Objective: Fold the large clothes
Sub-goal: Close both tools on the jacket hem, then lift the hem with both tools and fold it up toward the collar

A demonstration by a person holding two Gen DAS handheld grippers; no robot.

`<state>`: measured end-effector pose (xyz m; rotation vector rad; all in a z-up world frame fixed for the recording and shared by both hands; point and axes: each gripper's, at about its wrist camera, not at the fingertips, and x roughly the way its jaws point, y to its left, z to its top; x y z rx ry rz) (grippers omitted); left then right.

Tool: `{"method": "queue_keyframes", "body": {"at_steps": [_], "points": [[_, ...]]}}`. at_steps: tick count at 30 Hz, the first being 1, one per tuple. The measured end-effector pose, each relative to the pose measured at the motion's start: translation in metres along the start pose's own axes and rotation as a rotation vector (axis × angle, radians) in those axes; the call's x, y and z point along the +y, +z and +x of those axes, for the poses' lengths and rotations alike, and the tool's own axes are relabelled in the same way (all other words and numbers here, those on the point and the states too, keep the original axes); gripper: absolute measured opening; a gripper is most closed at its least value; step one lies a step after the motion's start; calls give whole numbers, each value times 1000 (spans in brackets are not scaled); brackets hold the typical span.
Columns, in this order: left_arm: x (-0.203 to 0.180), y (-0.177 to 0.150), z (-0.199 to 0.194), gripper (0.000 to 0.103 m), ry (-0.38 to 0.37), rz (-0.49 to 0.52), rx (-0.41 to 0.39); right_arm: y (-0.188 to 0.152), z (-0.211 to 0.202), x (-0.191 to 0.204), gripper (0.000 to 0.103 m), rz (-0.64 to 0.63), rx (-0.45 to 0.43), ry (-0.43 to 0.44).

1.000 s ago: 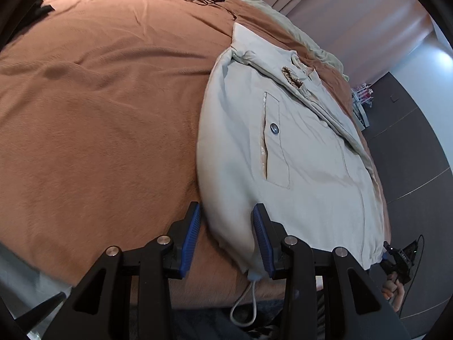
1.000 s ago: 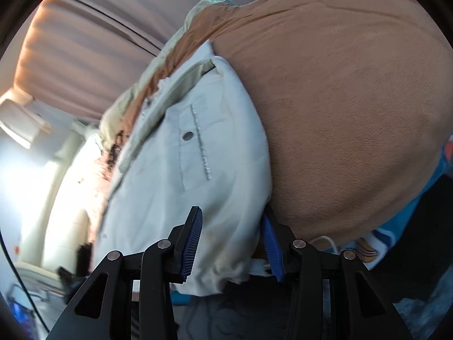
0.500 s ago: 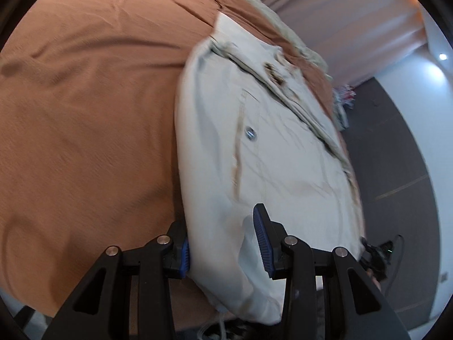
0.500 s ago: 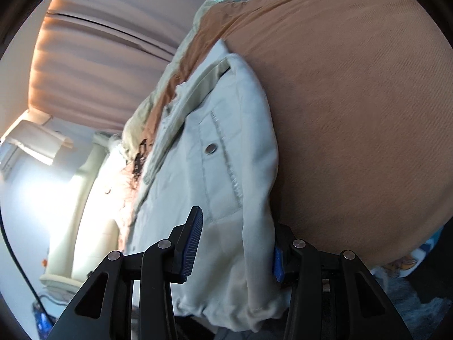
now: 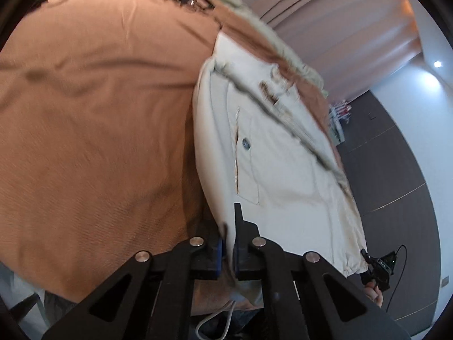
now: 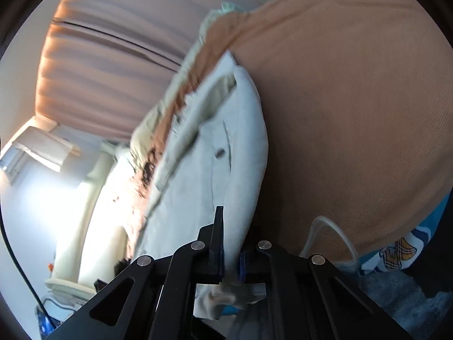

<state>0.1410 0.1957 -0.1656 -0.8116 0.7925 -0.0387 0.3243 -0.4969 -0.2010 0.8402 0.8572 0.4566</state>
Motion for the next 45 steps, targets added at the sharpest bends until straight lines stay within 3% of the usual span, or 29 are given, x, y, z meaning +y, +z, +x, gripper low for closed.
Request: {"method": "queue_keyframes", "body": {"at_steps": [14, 27, 32, 37, 45], "points": [[-61, 24, -125, 6, -149, 94, -204, 2, -69, 112, 7, -190, -88, 126], [-92, -14, -254, 6, -243, 192, -364, -29, -165, 183, 7, -322, -192, 261], [-91, -21, -259, 6, -242, 196, -370, -40, -170, 185, 7, -347, -203, 268], [-91, -9, -246, 6, -216, 181, -359, -28, -152, 181, 7, -345, -194, 234], [-122, 59, -219, 6, -187, 202, -397, 27, -124, 212, 7, -366, -254, 168]]}}
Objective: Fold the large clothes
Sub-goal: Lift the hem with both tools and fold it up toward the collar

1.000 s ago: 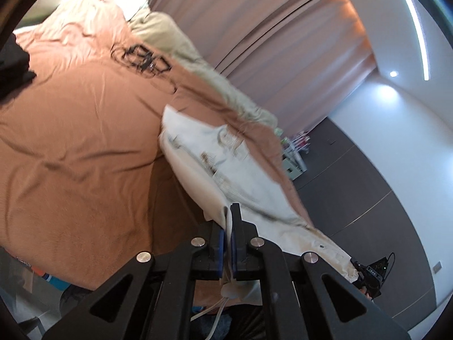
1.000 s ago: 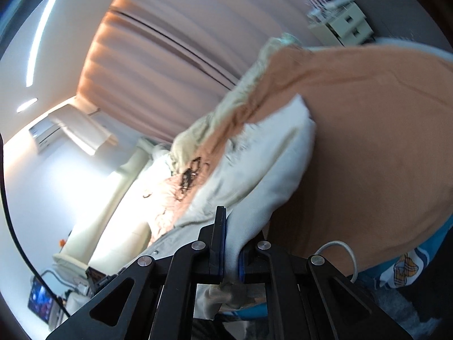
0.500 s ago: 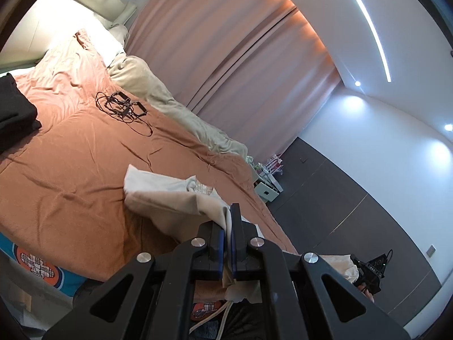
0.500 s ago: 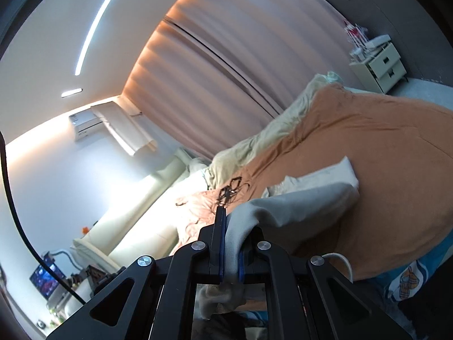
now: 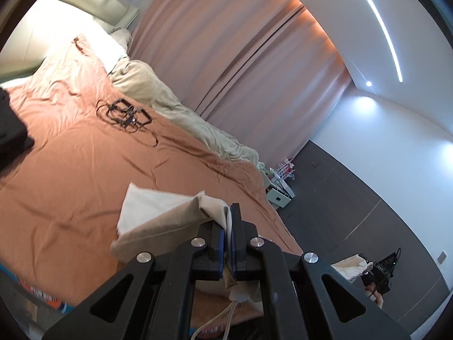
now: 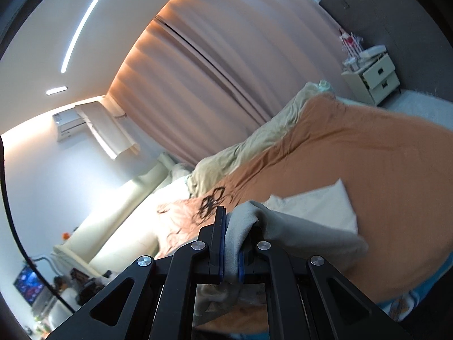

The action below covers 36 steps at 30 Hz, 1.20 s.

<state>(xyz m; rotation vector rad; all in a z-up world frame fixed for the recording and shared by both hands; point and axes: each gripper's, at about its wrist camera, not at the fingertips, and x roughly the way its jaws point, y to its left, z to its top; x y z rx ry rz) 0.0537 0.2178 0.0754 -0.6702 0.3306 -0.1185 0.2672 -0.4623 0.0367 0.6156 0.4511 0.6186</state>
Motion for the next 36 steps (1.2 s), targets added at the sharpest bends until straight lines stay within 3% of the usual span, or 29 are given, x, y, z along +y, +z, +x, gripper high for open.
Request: {"method": "queue_keyframes", "body": {"at_steps": [7, 16, 36], "points": [[-10, 52, 64, 6, 31, 26, -20, 46, 54, 5, 7, -50, -29, -73], [10, 79, 135, 6, 105, 6, 14, 73, 125, -17, 7, -53, 13, -153], [121, 42, 290, 6, 256, -75, 270, 42, 250, -110, 7, 33, 210, -353]]}}
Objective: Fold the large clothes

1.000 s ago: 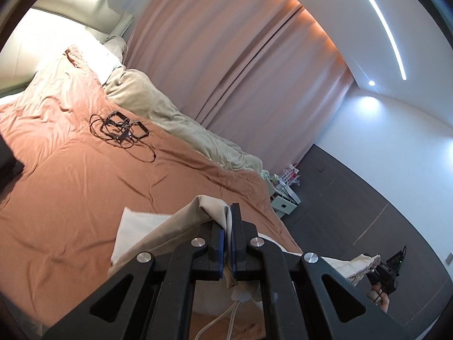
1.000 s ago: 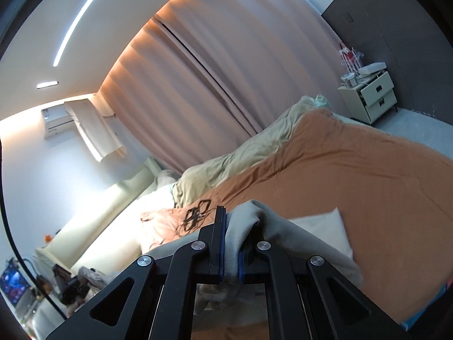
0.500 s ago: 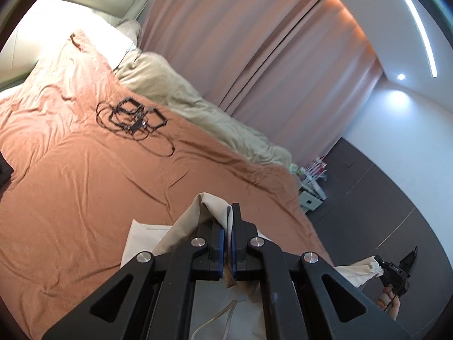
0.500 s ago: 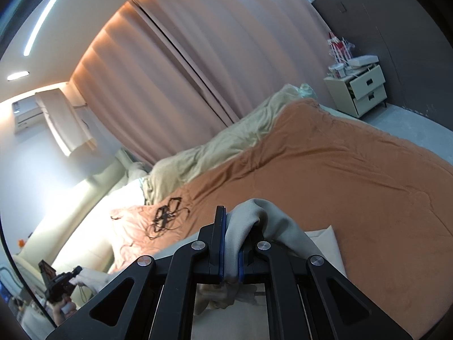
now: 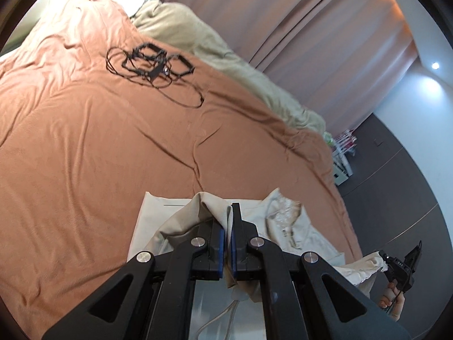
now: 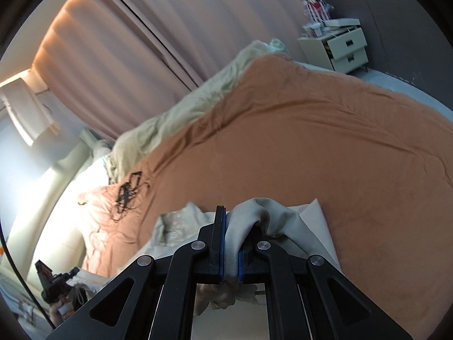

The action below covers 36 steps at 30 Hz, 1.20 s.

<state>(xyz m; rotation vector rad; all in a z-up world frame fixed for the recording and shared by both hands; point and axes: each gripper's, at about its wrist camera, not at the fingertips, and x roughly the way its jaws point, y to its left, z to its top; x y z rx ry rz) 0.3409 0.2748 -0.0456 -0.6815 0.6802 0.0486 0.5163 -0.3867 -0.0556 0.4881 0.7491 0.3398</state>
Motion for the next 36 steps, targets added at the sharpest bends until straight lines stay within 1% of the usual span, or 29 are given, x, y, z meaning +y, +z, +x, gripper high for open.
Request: {"method": "queue_keyframes", "body": {"at_steps": [3, 4, 5, 6, 7, 8, 9, 10, 11, 14, 16, 18, 20, 22, 23, 24, 26, 27, 28, 32, 36], "points": [[-2, 6, 22, 6, -5, 5, 39, 3, 17, -3, 7, 7, 15, -58], [-4, 9, 27, 7, -11, 6, 58, 3, 22, -3, 8, 10, 24, -89], [-6, 10, 33, 14, -3, 3, 83, 3, 26, -4, 14, 23, 39, -121], [-8, 10, 37, 20, 9, 5, 95, 3, 28, -4, 29, 38, 54, -137], [-9, 9, 39, 48, 20, 19, 97, 2, 28, -5, 41, 48, 62, -142], [-11, 8, 39, 89, 29, 36, 94, 0, 25, -4, 68, 53, 50, -146], [-13, 6, 37, 103, 32, 50, 77, -2, 20, -1, 86, 49, 25, -154], [-14, 5, 33, 103, 31, 64, 55, -5, 13, 0, 90, 37, -7, -160], [-14, 5, 28, 103, 36, 78, 43, -8, 6, 2, 90, 21, -36, -162], [-11, -5, 4, 103, 69, 94, -5, -19, -3, 2, 90, -2, -33, -132], [-8, -14, -6, 103, 98, 81, -17, -28, -7, 3, 90, -17, -18, -128], [-5, -20, -13, 103, 125, 89, 0, -36, -9, 9, 90, -51, 25, -134], [-4, -24, -18, 103, 120, 103, 6, -42, -7, 18, 90, -114, 72, -141], [-5, -28, -21, 103, 128, 110, -9, -46, -5, 27, 89, -170, 88, -161], [-7, -31, -21, 100, 137, 116, -9, -48, -2, 33, 87, -189, 98, -164], [-10, -33, -19, 97, 136, 123, 0, -50, 1, 36, 81, -194, 107, -158], [-20, -38, -7, 88, 135, 159, 44, -53, 10, 46, 73, -210, 144, -144], [-25, -40, -1, 84, 145, 176, 54, -55, 15, 50, 71, -226, 160, -144], [-30, -42, 5, 81, 155, 193, 62, -56, 21, 56, 70, -246, 173, -148], [-54, -48, 32, 81, 135, 242, 103, -61, 50, 83, 70, -308, 215, -142], [-76, -51, 63, 81, 136, 302, 150, -63, 85, 105, 69, -368, 264, -158]]}}
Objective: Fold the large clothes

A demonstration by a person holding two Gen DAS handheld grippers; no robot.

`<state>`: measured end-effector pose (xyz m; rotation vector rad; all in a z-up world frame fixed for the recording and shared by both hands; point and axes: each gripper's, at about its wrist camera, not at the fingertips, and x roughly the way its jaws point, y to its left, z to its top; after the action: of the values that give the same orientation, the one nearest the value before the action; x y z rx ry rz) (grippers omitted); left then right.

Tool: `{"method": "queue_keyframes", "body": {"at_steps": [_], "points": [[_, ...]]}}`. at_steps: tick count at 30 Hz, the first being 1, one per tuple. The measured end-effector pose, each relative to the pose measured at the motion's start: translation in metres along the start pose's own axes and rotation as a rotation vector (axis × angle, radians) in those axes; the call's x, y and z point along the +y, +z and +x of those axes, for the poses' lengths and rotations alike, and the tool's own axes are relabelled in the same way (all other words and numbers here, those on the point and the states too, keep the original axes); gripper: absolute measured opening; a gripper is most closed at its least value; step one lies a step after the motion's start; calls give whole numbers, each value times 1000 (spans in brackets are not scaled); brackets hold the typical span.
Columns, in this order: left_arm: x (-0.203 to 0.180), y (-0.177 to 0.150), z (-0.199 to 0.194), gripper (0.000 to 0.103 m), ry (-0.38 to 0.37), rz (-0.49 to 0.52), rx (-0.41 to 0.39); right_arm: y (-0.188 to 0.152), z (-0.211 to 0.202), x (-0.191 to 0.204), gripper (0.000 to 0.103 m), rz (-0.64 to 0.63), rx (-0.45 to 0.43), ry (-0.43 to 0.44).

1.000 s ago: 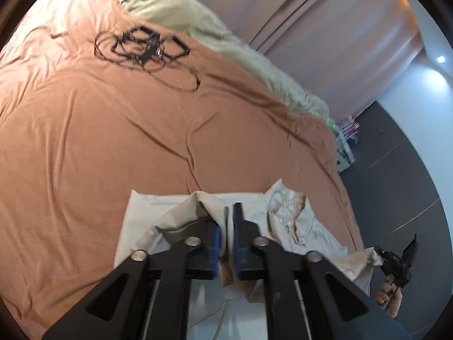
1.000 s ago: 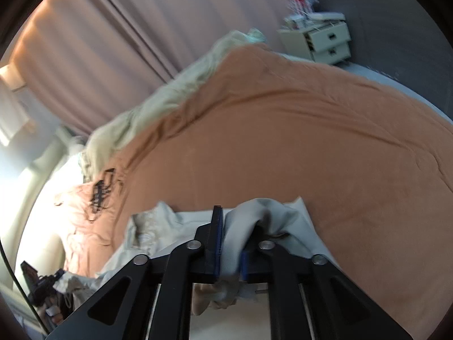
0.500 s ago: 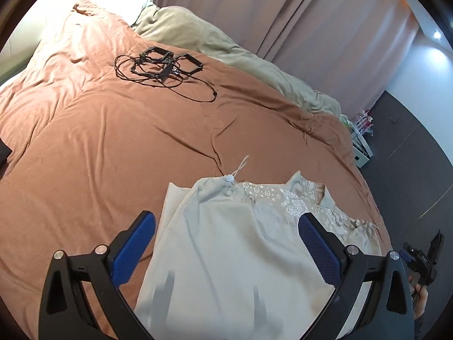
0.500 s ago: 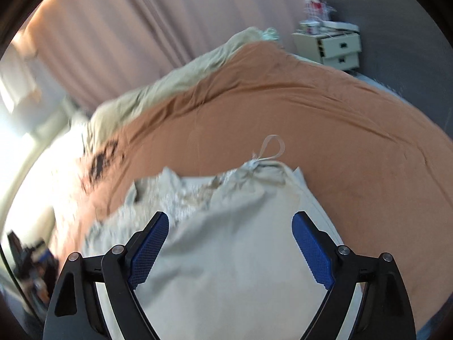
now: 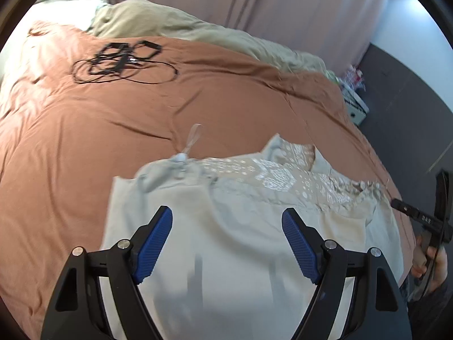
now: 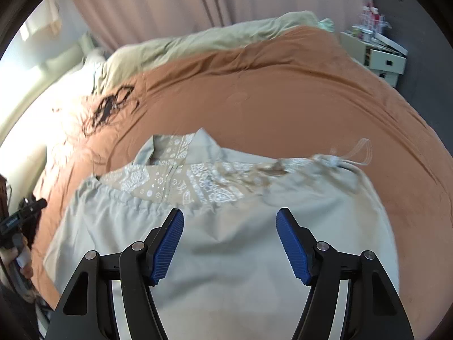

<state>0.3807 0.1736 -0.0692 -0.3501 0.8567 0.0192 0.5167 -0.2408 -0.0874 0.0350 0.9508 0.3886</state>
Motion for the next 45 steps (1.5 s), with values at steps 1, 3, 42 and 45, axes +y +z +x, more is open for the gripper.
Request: {"method": "queue_keyframes", "body": {"at_steps": [1, 3, 42, 45], "points": [[-5, 2, 7, 81, 1, 15, 12, 2, 6, 3, 69, -7, 12, 1], [-15, 7, 22, 81, 6, 46, 36, 7, 23, 11, 69, -21, 46, 4], [-53, 31, 143, 3, 72, 226, 111, 39, 116, 46, 4, -77, 71, -98], [-48, 26, 160, 3, 79, 220, 139, 32, 133, 41, 4, -67, 98, -110]]}}
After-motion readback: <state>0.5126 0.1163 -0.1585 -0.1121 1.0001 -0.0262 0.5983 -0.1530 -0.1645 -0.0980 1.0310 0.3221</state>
